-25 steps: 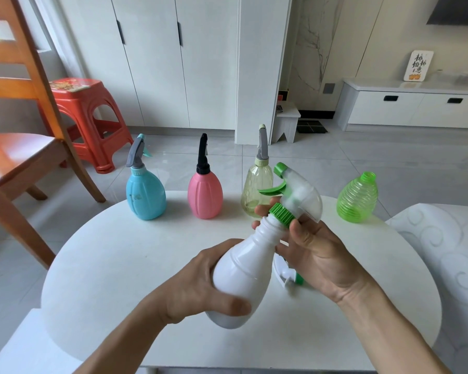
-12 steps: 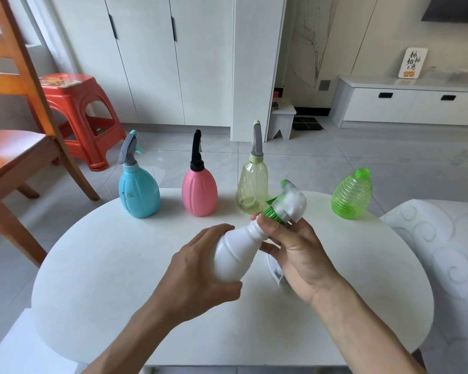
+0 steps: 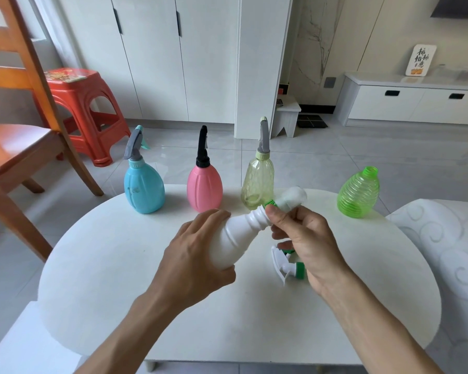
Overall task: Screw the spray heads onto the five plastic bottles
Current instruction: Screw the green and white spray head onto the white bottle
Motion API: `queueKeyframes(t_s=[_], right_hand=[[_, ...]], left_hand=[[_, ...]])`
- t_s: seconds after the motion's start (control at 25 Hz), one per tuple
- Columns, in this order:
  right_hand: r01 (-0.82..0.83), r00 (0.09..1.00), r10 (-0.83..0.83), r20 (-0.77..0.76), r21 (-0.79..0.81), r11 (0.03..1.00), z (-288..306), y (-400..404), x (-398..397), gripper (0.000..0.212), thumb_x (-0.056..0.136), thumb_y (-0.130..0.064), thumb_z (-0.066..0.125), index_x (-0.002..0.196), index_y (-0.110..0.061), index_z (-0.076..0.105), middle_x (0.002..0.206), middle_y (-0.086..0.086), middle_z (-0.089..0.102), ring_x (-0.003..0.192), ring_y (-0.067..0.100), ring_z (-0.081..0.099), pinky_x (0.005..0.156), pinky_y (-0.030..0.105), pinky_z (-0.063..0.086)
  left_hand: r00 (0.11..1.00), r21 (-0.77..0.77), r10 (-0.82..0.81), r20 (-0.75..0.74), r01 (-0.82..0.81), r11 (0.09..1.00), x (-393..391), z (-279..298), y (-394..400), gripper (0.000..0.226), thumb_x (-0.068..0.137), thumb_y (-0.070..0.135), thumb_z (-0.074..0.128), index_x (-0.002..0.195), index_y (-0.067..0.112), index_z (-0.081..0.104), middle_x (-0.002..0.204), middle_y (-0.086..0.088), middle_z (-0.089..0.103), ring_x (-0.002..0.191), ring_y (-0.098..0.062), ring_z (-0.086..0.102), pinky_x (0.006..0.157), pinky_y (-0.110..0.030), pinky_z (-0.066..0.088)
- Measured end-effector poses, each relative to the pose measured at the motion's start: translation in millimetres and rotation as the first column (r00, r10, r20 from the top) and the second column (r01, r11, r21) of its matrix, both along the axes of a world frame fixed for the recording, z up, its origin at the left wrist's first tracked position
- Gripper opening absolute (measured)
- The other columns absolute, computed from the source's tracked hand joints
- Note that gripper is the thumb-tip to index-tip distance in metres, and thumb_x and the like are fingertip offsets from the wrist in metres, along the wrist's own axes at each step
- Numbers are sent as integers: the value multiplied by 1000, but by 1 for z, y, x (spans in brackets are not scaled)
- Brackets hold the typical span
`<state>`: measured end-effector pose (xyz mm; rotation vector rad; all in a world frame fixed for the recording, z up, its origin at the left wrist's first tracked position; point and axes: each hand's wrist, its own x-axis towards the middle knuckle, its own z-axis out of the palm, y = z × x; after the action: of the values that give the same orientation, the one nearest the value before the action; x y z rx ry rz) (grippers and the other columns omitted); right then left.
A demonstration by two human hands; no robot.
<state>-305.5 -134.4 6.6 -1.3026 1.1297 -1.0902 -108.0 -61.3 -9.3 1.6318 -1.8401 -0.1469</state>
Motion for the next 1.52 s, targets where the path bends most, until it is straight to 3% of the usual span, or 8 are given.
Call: queueKeyframes(t_s=[0.12, 0.2, 0.36, 0.56, 1.04, 1.2, 1.4, 1.52], right_hand=[[101, 949, -85, -304, 37, 994, -3, -2, -3, 102, 43, -81, 74, 125, -29, 46, 127, -5, 56, 109, 13, 59, 84, 41, 54], [34, 876, -132, -465, -213, 976, -4, -4, -7, 110, 52, -80, 72, 143, -32, 31, 146, -9, 40, 127, 9, 41, 102, 36, 41], [-299, 847, 13, -532, -455, 839, 3, -11, -22, 37, 80, -44, 72, 112, -28, 61, 113, -25, 60, 112, -4, 49, 96, 19, 38], [-490, 786, 232, -573, -347, 800, 1, -13, -33, 29, 76, -22, 80, 100, -30, 67, 100, -17, 68, 97, 7, 64, 84, 23, 49], [-446, 850, 333, -408, -222, 867, 0, -14, -32, 39, 74, -39, 76, 106, -30, 56, 88, 4, 63, 74, 23, 60, 70, 47, 54], [-453, 873, 380, -306, -221, 864, -3, -15, -30, 47, 69, -25, 82, 107, -31, 55, 97, -11, 63, 89, 10, 60, 77, 29, 53], [-465, 850, 384, -360, -174, 868, -8, -15, -27, 43, 67, -29, 83, 103, -28, 60, 92, -14, 64, 84, 8, 62, 73, 32, 54], [-413, 897, 417, 151, -59, 909, -4, -18, -26, 36, 81, -43, 72, 111, -23, 66, 105, 1, 70, 92, 19, 66, 81, 37, 50]], left_hand=[[998, 16, 8, 65, -9, 1000, 4, -3, 0, 84, 54, 30, 82, 132, 25, 53, 130, 12, 56, 100, -24, 57, 70, -35, 52], [994, 24, 11, 105, -14, 1000, 6, -5, 0, 83, 54, 30, 81, 132, 25, 54, 131, 11, 56, 101, -26, 57, 68, -37, 53], [989, 18, 11, 144, -14, 1000, 12, -4, 0, 81, 54, 29, 79, 130, 29, 52, 132, 12, 55, 104, -25, 57, 67, -37, 53], [965, 39, -42, 258, 34, 999, 15, -4, 2, 85, 52, 28, 81, 131, 29, 51, 138, 5, 54, 113, -29, 56, 70, -40, 55], [932, -12, -54, 357, 62, 998, 24, 3, 0, 85, 52, 26, 83, 131, 27, 54, 144, -1, 51, 116, -33, 54, 74, -43, 55], [937, -13, -49, 347, 57, 998, 24, 3, -1, 85, 52, 26, 83, 132, 26, 53, 144, -2, 50, 117, -33, 54, 75, -44, 55], [924, -2, -71, 375, 77, 997, 25, -1, 2, 84, 53, 25, 82, 132, 26, 55, 145, -1, 50, 117, -33, 54, 76, -43, 55], [995, 74, -71, 74, 66, 995, 22, 2, 1, 81, 52, 28, 83, 127, 37, 55, 129, 17, 57, 105, -19, 60, 72, -37, 57]])
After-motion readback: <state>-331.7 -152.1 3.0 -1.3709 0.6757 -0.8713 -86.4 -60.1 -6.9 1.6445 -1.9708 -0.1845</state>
